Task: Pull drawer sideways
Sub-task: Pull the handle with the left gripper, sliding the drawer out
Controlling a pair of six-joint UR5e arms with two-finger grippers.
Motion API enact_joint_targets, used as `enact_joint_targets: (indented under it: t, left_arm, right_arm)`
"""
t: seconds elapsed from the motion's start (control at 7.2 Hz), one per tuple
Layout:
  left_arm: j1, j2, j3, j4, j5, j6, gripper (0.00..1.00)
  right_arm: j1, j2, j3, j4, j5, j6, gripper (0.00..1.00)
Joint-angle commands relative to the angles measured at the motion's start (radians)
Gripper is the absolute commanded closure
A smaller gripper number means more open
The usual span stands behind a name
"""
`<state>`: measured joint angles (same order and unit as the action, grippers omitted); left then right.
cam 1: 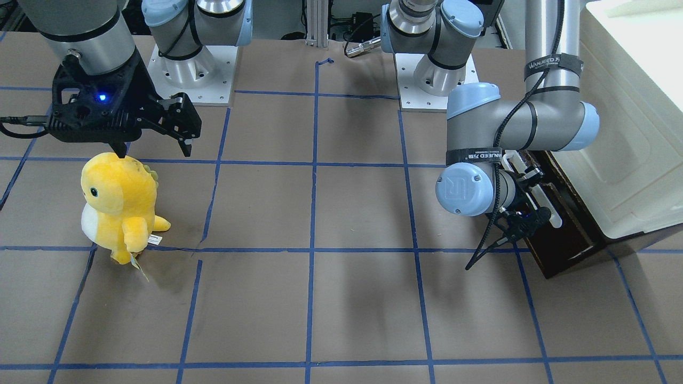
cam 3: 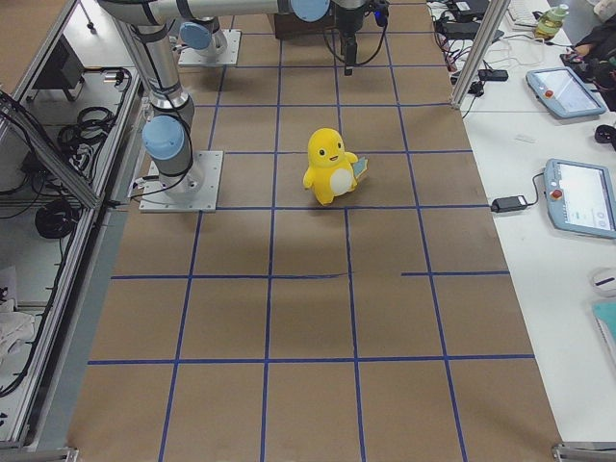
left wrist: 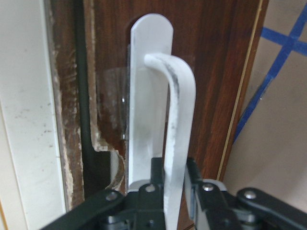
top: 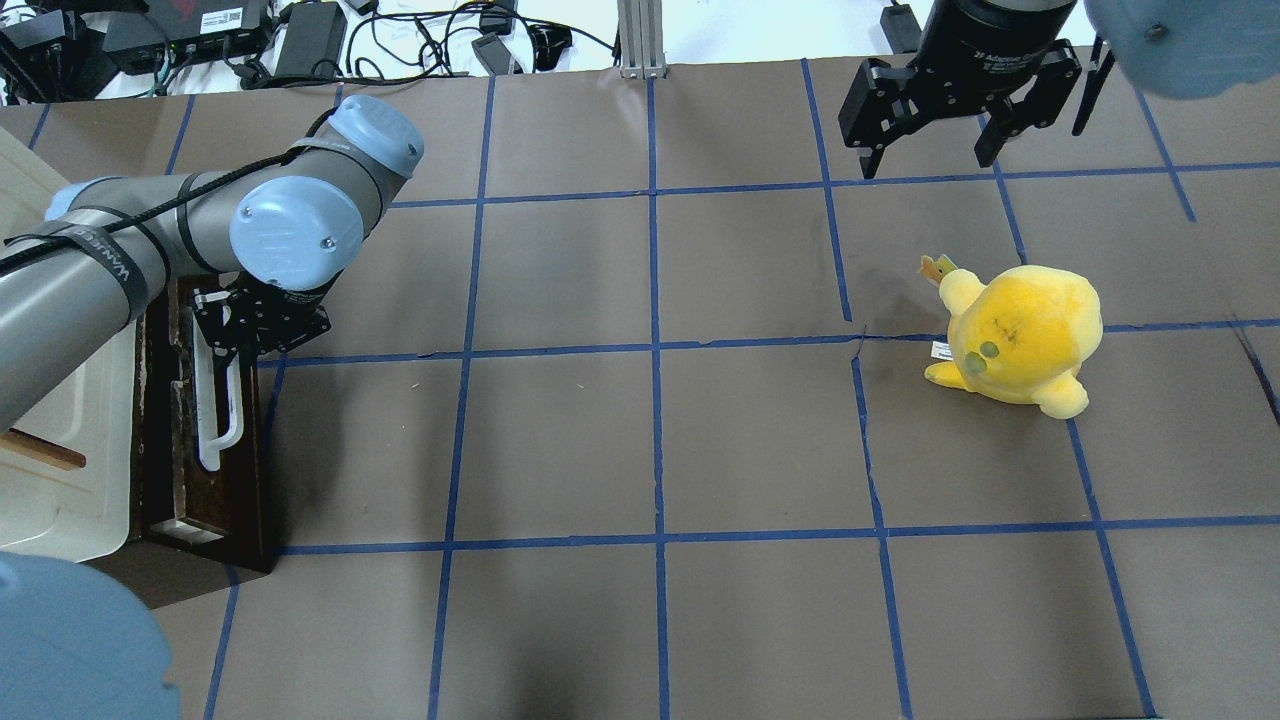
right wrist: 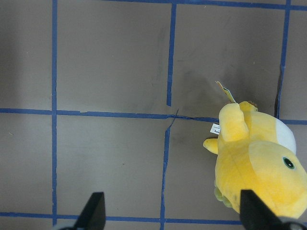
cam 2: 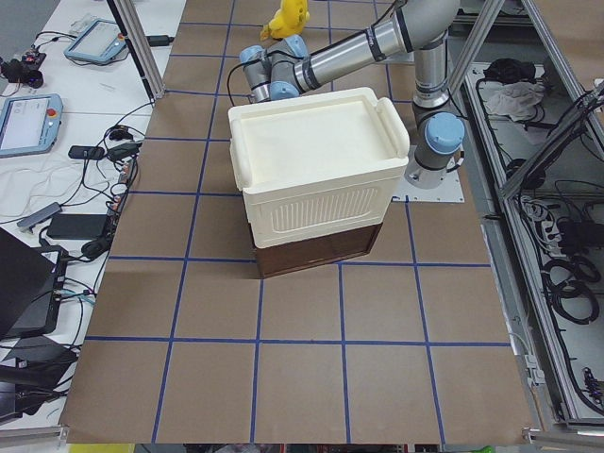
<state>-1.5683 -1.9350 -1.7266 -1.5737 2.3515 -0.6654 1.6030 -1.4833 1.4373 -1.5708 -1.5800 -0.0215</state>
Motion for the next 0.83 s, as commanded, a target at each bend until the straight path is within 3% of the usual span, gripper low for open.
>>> enact_joint_targets:
  t: [0.0, 0.69]
  left_arm:
    - [-0.016, 0.001, 0.001, -0.006, -0.001, -0.003, 1.00]
    - [-0.055, 0.010, 0.001, -0.035, -0.011, -0.008, 1.00]
  right_arm:
    - [0.000, 0.000, 0.000, 0.000, 0.000, -0.002, 0.00]
    - [0.000, 0.000, 0.000, 0.000, 0.000, 0.000, 0.00]
